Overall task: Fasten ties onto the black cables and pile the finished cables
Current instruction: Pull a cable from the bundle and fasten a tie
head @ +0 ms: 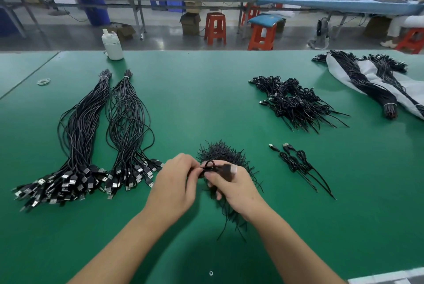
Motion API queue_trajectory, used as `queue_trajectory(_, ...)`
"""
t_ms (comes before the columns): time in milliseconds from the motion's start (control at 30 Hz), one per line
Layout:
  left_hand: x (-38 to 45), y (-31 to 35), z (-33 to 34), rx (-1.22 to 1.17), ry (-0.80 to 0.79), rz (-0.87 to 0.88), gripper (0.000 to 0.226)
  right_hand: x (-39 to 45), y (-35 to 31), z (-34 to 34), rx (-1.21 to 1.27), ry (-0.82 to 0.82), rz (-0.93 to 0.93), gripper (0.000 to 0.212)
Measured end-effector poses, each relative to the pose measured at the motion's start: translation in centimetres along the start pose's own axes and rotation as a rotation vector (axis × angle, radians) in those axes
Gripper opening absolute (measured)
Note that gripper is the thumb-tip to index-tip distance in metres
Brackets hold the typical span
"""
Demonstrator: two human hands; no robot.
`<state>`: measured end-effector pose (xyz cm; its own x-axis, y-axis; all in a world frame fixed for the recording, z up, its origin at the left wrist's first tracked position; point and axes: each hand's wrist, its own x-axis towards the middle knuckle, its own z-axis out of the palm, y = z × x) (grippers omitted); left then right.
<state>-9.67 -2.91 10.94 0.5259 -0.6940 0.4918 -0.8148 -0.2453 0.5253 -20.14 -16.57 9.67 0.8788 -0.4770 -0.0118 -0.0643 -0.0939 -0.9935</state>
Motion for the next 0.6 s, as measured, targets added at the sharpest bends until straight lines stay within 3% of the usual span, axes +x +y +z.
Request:
queue_trajectory(100, -0.02, 0.11, -0.02, 0.088, 0.001, 0.1, 0.014, -0.09, -0.17, 0.08, -0.034, 0.006, -0.029, 0.018)
queue_trajectory(167, -0.03, 0.1, -0.04, 0.115, 0.013, 0.146, 0.014, -0.03, -0.12, 0.26, 0.059, -0.003, 0.022, 0.006)
queue_trajectory(267, -0.19, 0.0, 0.06, 0.161, 0.025, 0.233, 0.014, 0.07, -0.12, 0.42, 0.188, 0.015, 0.085, 0.014)
queue_trajectory(367, -0.31, -0.1, 0.26, 0.162, 0.026, 0.258, 0.012, -0.13, -0.4, 0.57, 0.216, -0.032, 0.051, 0.005)
queue_trajectory(600, 0.09, -0.65, 0.07, -0.039, 0.029, -0.003, 0.007, -0.56, -0.59, 0.95, 0.348, -0.158, 0.017, 0.034)
